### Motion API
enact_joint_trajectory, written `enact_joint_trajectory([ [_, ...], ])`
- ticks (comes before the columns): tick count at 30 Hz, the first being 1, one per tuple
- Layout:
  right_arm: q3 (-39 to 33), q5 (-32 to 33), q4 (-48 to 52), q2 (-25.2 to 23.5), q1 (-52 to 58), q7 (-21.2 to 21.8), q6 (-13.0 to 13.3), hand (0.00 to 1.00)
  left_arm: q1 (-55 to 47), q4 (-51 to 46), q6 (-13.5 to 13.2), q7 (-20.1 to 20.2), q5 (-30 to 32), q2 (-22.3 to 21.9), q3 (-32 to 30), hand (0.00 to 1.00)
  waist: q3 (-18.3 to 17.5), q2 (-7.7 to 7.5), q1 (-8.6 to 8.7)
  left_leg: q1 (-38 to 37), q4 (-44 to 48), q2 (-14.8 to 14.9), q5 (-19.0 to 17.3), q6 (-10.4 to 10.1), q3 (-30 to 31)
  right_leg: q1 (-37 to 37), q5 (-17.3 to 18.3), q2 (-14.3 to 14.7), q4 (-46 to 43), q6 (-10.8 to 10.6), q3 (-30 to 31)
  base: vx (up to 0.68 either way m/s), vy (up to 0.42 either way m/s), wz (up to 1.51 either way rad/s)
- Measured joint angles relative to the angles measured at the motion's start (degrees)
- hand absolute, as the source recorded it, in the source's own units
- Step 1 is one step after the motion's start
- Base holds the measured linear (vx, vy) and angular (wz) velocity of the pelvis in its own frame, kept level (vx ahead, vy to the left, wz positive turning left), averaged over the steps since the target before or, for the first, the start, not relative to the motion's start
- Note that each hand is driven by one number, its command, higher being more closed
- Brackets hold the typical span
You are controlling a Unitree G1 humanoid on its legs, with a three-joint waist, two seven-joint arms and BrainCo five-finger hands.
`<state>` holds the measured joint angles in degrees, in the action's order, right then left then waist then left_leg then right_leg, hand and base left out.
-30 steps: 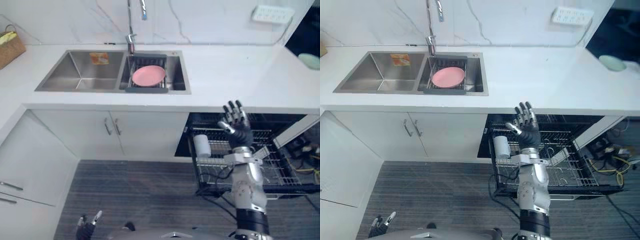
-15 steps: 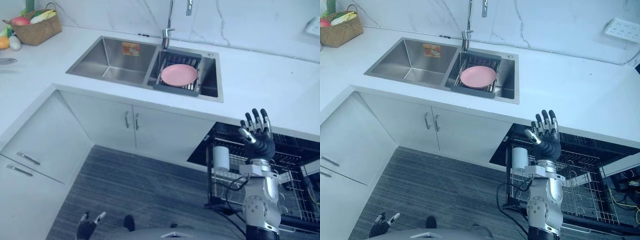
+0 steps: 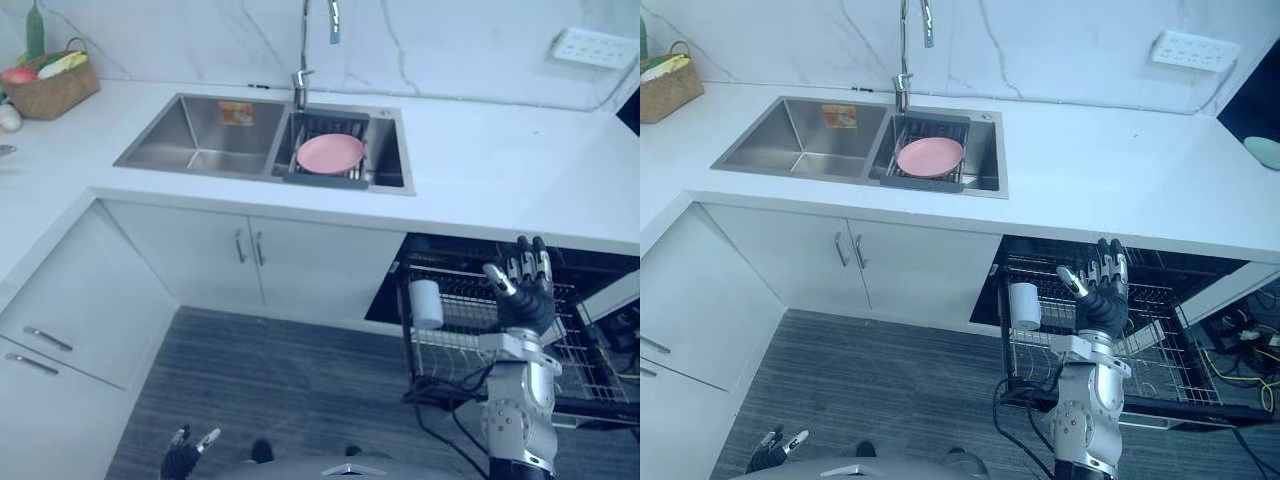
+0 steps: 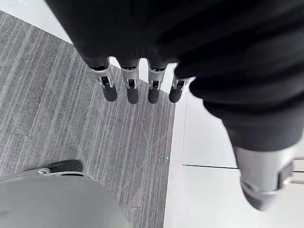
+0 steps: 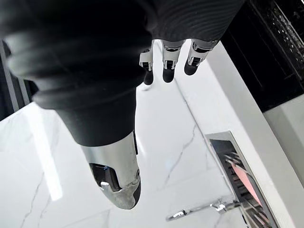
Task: Walk over to the sink, pick up the cup, carry it to the dishwasher, place the cup inside the dishwasher, then close the dishwasher door
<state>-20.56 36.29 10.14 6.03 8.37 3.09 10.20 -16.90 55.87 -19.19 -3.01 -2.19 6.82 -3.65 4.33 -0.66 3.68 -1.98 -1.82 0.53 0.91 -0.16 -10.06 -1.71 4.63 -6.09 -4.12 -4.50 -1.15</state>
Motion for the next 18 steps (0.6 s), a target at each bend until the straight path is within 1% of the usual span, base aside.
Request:
enact_joint_trajectory([
  [1, 0.1, 0.6, 0.4, -0.1, 0.2, 0.0, 0.6, 0.00, 0.1, -0.1, 0.0, -0.5, -0.1, -0.3, -0.1, 0.00, 0.2, 0.05, 0.08, 3.4, 6.9, 1.2, -3.9, -0.5, -0.8, 1.1, 1.1, 0.4, -2.0, 0.5, 0.5, 0.00, -0.073, -0.23],
  [2, 0.1, 0.7, 2.6, -0.6, 1.4, -0.4, 1.0, 0.00, 0.3, -0.2, 0.0, -0.6, -0.6, -1.2, -0.9, 0.00, 0.8, 1.04, -0.01, 6.6, 14.8, 3.4, -8.1, -1.0, -1.2, 1.1, 2.9, 1.7, -4.7, 0.9, 0.4, 0.00, -0.083, -0.21],
  [3, 0.3, 0.6, 4.6, -1.1, 2.4, -0.8, 1.3, 0.00, 0.2, -0.3, 0.0, -0.5, -1.0, -1.6, -1.3, 0.00, 1.1, 1.46, -0.10, 7.6, 18.3, 4.7, -10.0, -1.3, -1.5, 1.4, 3.7, 2.2, -6.1, 1.2, 0.4, 0.01, -0.064, -0.19],
  [4, 1.0, 0.6, 8.2, -1.7, 4.6, -0.8, 2.2, 0.00, -0.2, -0.6, 0.0, -0.5, -2.2, -2.7, -2.7, 0.00, 1.4, 2.33, -0.24, 9.5, 24.7, 7.3, -12.6, -1.7, -1.5, 1.8, 5.1, 3.4, -8.1, 1.6, 0.4, 0.05, -0.031, -0.15],
  [5, 1.3, 0.6, 10.9, -2.5, 5.9, -0.8, 2.6, 0.00, -0.8, -1.2, 0.0, -0.4, -3.5, -3.9, -4.4, 0.00, 1.1, 3.55, -0.09, 10.3, 28.8, 9.0, -14.1, -2.6, -1.9, 1.4, 6.4, 4.4, -9.5, 2.2, 0.5, 0.06, -0.027, -0.07],
  [6, 1.2, 0.6, 11.6, -3.2, 6.2, -0.8, 2.8, 0.00, -0.8, -1.3, 0.0, -0.3, -4.5, -4.2, -5.2, 0.00, 1.2, 3.24, 0.05, 10.6, 30.4, 9.4, -14.0, -2.8, -2.4, 1.2, 6.9, 4.3, -9.8, 2.4, 0.5, 0.12, -0.053, 0.10],
  [7, 1.2, 0.6, 11.8, -4.1, 5.7, -0.7, 3.5, 0.00, -0.8, -1.7, 0.0, 0.0, -6.9, -4.9, -8.0, 0.00, 2.2, 2.17, 0.01, 13.4, 37.5, 10.3, -14.0, -5.2, -3.5, -0.7, 7.4, 4.1, -9.7, 2.6, 0.8, 0.11, -0.056, 0.09],
  [8, 1.2, 0.6, 11.5, -4.1, 5.0, -0.8, 3.6, 0.00, -0.9, -1.7, 0.0, 0.0, -7.9, -5.5, -9.1, 0.00, 2.3, 1.92, -0.53, 14.3, 37.1, 9.8, -15.3, -4.7, -4.0, -1.6, 7.8, 3.3, -9.6, 2.5, 1.1, 0.11, -0.043, 0.05],
  [9, 1.1, 0.6, 11.4, -4.1, 4.5, -0.8, 3.6, 0.00, -1.0, -1.8, 0.0, 0.0, -8.0, -5.8, -9.5, 0.00, 2.3, 1.89, -0.68, 15.0, 36.0, 9.1, -15.5, -4.2, -4.0, -2.2, 8.1, 2.6, -9.6, 2.3, 1.2, 0.10, 0.016, -0.06],
  [10, 1.4, 0.6, 11.4, -4.0, 3.8, -0.8, 3.6, 0.00, -1.7, -2.1, -0.1, 0.1, -8.3, -6.1, -9.7, 0.00, 2.3, 1.92, -1.03, 16.1, 33.4, 7.9, -15.0, -3.7, -3.9, -2.8, 8.7, 1.7, -9.5, 2.1, 1.5, 0.14, 0.098, -0.18],
  [11, 2.0, 0.5, 11.4, -3.9, 2.9, -0.7, 3.5, 0.00, -2.5, -3.6, -0.2, 0.1, -8.7, -7.0, -10.1, 0.00, 2.3, 1.96, -1.75, 17.1, 27.3, 6.4, -12.6, -3.6, -3.2, -3.6, 9.4, 0.7, -9.0, 1.9, 2.5, 0.16, 0.139, -0.33],
  [12, 2.4, 0.5, 11.4, -3.9, 2.6, -0.7, 3.5, 0.00, -3.3, -4.0, -0.6, 0.1, -9.0, -7.6, -11.0, 0.00, 2.3, 1.97, -2.51, 17.4, 22.3, 5.8, -10.5, -4.5, -1.6, -4.3, 9.9, 0.3, -8.6, 1.8, 3.6, 0.20, 0.208, -0.53],
  [13, 2.4, 0.5, 11.5, -3.9, 2.6, -0.6, 3.4, 0.00, -4.1, -4.1, -1.0, 0.1, -9.0, -8.6, -12.0, 0.00, 2.3, 2.10, -3.26, 18.3, 19.3, 6.1, -9.4, -5.7, 0.2, -4.7, 10.7, 0.3, -8.5, 2.0, 5.0, 0.25, 0.261, -0.66],
  [14, 2.8, 0.5, 11.5, -4.0, 2.8, -0.6, 3.2, 0.00, -5.3, -4.0, -1.3, 0.1, -10.3, -9.8, -13.3, 0.00, 2.3, 2.01, -3.80, 18.9, 20.5, 6.6, -6.5, -7.0, 1.3, -5.6, 11.9, 0.2, -8.0, 1.8, 7.1, 0.38, 0.346, -0.77],
  [15, 3.6, 0.5, 11.5, -4.2, 2.8, -0.5, 3.1, 0.00, -6.6, -3.7, -1.5, 0.2, -11.5, -10.4, -14.4, 0.00, 2.3, 1.44, -3.98, 19.4, 23.9, 5.4, -6.2, -5.4, 1.7, -6.9, 12.8, -0.3, -6.7, 2.8, 9.5, 0.37, 0.310, -0.68],
  [16, 3.8, 0.5, 11.5, -4.2, 2.6, -0.3, 3.0, 0.00, -6.9, -3.4, -1.8, 0.4, -12.0, -10.4, -14.5, 0.00, 2.1, 1.57, -3.91, 19.9, 26.0, 4.8, -7.5, -4.2, 1.8, -7.3, 13.6, -0.5, -6.7, 3.7, 10.3, 0.40, 0.289, -0.51],
  [17, 4.4, 0.6, 11.5, -4.1, 2.2, 0.5, 3.0, 0.00, -7.0, -3.4, -2.3, 1.1, -12.8, -10.3, -14.5, 0.00, 2.4, 1.21, -3.21, 21.2, 30.5, 4.2, -9.5, -1.0, 1.9, -7.2, 15.0, -0.5, -9.1, 5.4, 12.5, 0.37, 0.271, -0.29],
  [18, 4.9, 0.6, 11.1, -4.3, 2.2, 1.0, 2.8, 0.00, -6.5, -3.3, -2.3, 1.4, -12.8, -9.8, -14.5, 0.00, 2.8, 0.55, -2.86, 21.6, 33.1, 4.0, -11.0, 1.6, 1.4, -6.7, 15.2, -0.7, -11.9, 4.5, 13.8, 0.35, 0.262, -0.22],
])
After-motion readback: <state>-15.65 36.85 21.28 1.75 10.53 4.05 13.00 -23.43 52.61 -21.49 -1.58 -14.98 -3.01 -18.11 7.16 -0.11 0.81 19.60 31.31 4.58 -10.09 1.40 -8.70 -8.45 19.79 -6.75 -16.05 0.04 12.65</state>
